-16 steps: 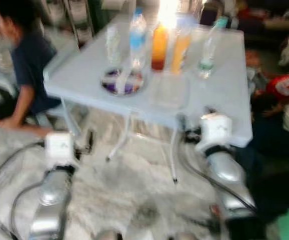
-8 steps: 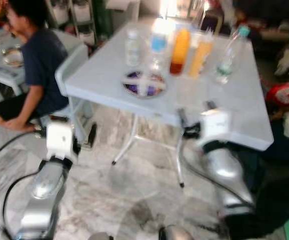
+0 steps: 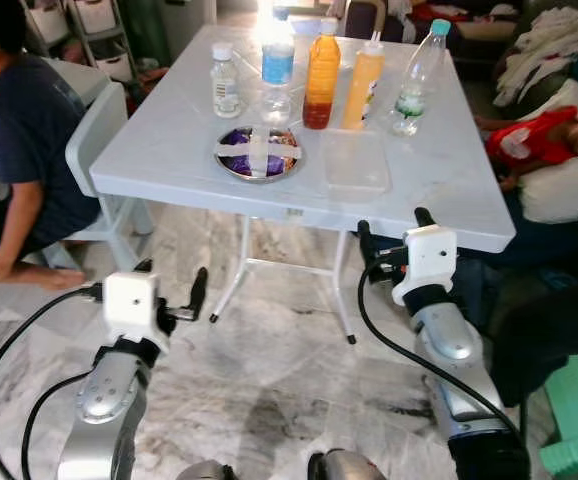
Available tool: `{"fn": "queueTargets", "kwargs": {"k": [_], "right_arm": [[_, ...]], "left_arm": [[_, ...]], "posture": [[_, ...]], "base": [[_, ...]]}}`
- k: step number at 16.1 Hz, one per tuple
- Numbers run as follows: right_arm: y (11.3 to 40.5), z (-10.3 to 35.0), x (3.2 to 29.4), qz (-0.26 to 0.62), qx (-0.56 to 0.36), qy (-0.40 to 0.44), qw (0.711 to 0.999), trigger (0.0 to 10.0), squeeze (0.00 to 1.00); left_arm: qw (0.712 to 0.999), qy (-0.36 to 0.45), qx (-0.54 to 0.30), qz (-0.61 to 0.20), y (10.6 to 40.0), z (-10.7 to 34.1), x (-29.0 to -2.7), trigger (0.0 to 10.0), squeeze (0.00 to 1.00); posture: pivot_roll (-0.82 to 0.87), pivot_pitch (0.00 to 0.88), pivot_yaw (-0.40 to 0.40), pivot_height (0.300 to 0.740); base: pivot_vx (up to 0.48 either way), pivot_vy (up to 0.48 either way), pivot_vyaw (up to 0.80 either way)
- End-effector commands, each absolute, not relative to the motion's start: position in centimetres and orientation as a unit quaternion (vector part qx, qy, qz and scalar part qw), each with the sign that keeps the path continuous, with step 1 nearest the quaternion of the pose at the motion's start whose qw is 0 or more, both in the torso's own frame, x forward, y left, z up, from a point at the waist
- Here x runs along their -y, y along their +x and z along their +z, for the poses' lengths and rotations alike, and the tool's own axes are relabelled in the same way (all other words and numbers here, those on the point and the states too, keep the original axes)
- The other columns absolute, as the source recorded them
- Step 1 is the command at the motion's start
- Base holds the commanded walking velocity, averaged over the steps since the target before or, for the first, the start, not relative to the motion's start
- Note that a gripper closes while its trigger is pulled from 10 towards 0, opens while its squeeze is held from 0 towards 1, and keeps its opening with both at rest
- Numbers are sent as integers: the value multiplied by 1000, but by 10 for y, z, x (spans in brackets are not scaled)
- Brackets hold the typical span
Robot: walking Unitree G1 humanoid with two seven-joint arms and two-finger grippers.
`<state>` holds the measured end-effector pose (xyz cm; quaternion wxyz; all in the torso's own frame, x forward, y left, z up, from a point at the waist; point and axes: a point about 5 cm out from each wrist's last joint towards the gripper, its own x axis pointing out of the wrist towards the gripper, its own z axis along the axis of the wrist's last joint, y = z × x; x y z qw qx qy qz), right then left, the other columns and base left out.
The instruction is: Restocking fridge
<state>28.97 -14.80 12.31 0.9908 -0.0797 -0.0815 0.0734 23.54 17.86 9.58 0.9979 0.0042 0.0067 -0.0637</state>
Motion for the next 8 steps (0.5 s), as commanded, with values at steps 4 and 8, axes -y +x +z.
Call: {"fn": "queueTargets", "kwargs": {"k": [4,8], "right_arm": [[297,132,144,79,100,-79,989,10000,0],[298,131,132,107,86,-63,989,10000,0]], "left_arm": [[999,-6,28,-16,242,112,-192,10000,0],[999,-16,25,-27,244,111,-183,10000,0]], "posture": [[-41,75,4,735],[-52,82,12,735]], "base": [[287,0,0],[331,0,0]]}}
